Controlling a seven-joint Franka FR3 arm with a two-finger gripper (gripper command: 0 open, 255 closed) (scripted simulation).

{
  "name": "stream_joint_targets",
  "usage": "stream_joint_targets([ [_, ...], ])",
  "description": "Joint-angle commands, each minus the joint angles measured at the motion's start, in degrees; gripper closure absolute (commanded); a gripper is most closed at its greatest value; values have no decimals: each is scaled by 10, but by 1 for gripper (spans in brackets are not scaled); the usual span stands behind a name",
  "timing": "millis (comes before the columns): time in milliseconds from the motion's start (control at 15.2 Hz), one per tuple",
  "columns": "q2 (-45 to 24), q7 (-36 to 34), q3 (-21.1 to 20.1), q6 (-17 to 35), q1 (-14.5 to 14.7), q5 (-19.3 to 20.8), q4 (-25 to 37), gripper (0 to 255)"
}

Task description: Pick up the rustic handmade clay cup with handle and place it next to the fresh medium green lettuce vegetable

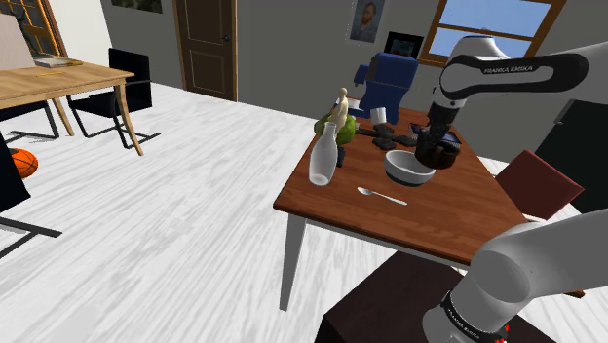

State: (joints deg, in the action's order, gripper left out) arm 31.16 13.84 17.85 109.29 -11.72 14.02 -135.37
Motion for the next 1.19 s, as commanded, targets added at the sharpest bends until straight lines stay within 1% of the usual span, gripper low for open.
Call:
stream_joint_targets([
  [0,1,3,-1,-17,0,-2,16,255],
  [726,-3,11,-11,-100,5,-11,103,255],
  [1122,-138,8,-5,-81,29,-45,216,255],
])
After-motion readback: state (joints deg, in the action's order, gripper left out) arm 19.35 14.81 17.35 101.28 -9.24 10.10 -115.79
